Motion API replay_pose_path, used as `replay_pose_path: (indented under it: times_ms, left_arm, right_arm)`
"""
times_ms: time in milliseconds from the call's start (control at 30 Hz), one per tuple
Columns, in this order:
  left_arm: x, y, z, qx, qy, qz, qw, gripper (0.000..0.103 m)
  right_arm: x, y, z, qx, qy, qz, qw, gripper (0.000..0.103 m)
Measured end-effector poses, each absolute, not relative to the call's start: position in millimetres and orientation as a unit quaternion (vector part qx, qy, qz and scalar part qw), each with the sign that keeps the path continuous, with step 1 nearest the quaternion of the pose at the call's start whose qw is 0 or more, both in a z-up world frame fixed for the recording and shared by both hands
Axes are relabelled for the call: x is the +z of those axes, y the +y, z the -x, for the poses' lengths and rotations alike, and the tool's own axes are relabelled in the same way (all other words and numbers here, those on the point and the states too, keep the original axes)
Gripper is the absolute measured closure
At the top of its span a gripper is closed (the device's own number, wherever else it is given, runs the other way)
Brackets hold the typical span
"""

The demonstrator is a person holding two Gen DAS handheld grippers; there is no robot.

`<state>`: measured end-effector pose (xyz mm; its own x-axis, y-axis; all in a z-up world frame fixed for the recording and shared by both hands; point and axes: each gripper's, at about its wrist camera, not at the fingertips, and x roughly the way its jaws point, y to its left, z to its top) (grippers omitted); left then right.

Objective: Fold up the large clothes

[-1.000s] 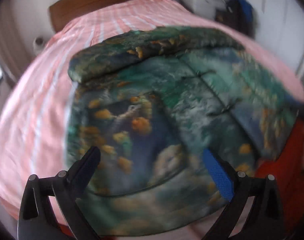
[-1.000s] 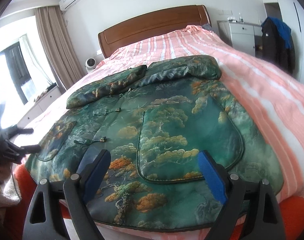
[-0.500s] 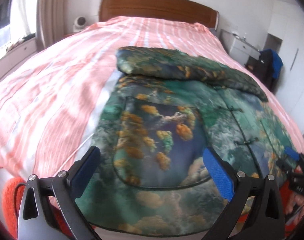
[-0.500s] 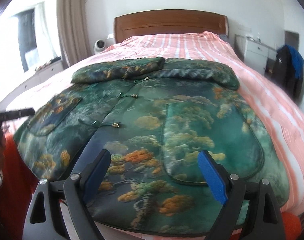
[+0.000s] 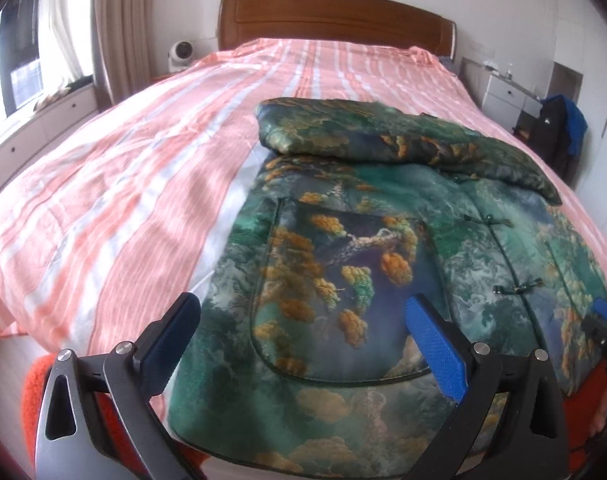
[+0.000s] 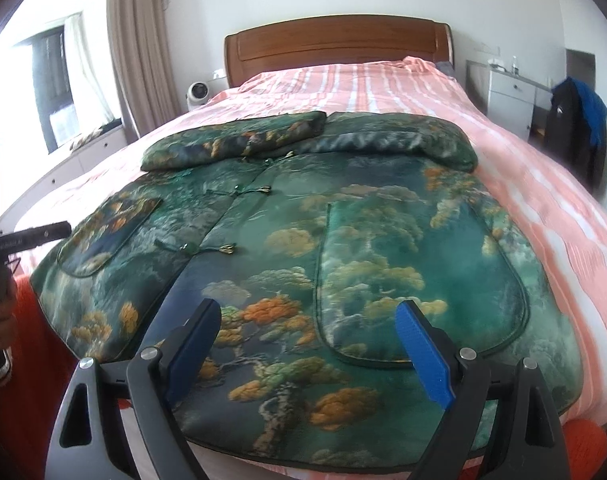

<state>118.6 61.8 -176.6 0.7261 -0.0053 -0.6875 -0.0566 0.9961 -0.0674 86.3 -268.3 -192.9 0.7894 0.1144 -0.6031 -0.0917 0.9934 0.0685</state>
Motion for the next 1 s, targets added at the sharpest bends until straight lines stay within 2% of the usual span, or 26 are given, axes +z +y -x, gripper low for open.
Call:
replay_pose_path:
  times_ms: [400,633,1000]
  left_arm:
    - [-184,102,-123,0.068,0.403,0.051,0.911,0.001]
    - [-198,124,-124,0.049,0.431,0.103,0.895,0.001]
    - [-198,109,-125,0.052,0.429,0.066,0.899,0.001]
  right_arm:
    - [-186,-289,-83,0.028,0.31,-0.058,0.948,0.015]
    - [-181,-315,-76,-0.031,0.298,-0.099,0.949,0.015]
    - [-187,-294,-82,0.001,0.303,-0.053,0.951,0.015]
